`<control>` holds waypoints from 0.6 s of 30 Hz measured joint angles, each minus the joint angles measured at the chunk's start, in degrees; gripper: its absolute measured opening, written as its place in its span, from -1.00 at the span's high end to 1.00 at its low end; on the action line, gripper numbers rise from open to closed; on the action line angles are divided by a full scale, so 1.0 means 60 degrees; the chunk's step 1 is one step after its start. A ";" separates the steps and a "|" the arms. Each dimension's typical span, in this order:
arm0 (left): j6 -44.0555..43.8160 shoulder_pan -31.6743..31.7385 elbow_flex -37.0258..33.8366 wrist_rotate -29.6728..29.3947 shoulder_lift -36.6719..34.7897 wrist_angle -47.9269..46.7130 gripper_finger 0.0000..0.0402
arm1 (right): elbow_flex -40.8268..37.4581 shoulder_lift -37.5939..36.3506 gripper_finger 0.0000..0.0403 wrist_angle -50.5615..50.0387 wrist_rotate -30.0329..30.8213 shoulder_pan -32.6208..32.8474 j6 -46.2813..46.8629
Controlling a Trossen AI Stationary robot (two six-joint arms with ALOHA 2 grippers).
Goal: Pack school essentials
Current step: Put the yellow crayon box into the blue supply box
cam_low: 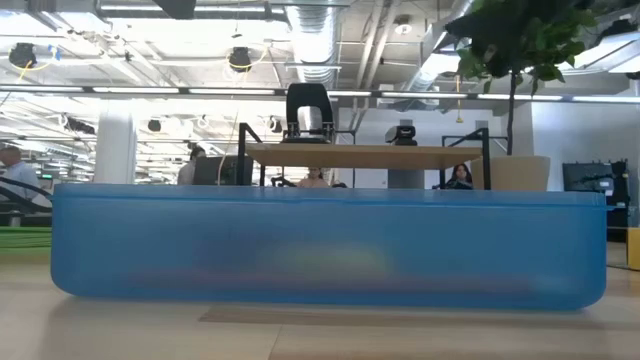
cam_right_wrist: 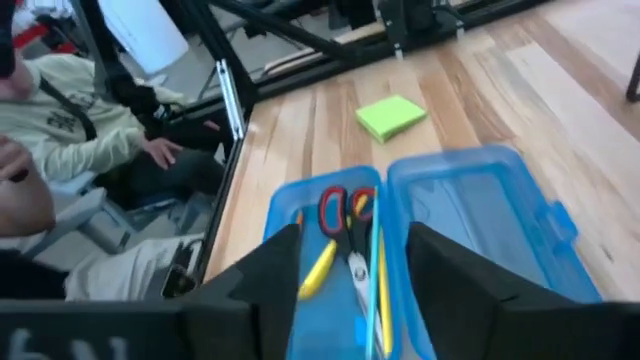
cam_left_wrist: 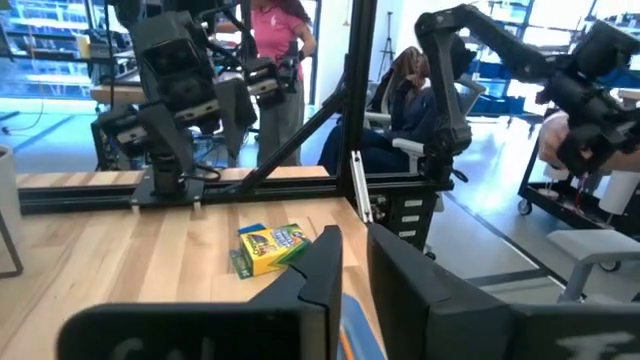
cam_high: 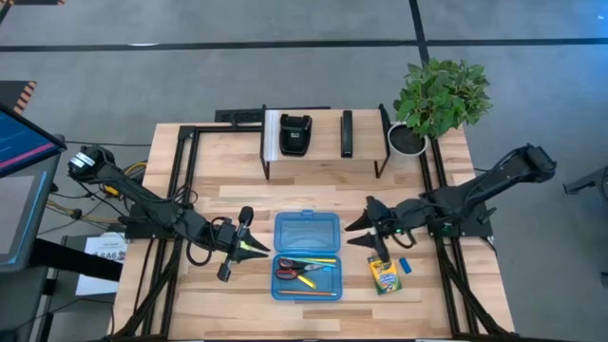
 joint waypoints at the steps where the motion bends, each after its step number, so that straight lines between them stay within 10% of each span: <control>1: 0.0004 0.0000 0.0000 -0.0002 0.0000 -0.0054 0.76 | 0.0017 0.0237 -0.07 0.0195 -0.0025 -0.0079 -0.0010; 18: -0.0173 -0.0032 0.0004 -0.0738 0.0004 0.0297 0.53 | 0.3810 0.2451 -0.27 -0.6252 -0.0259 0.0556 0.2767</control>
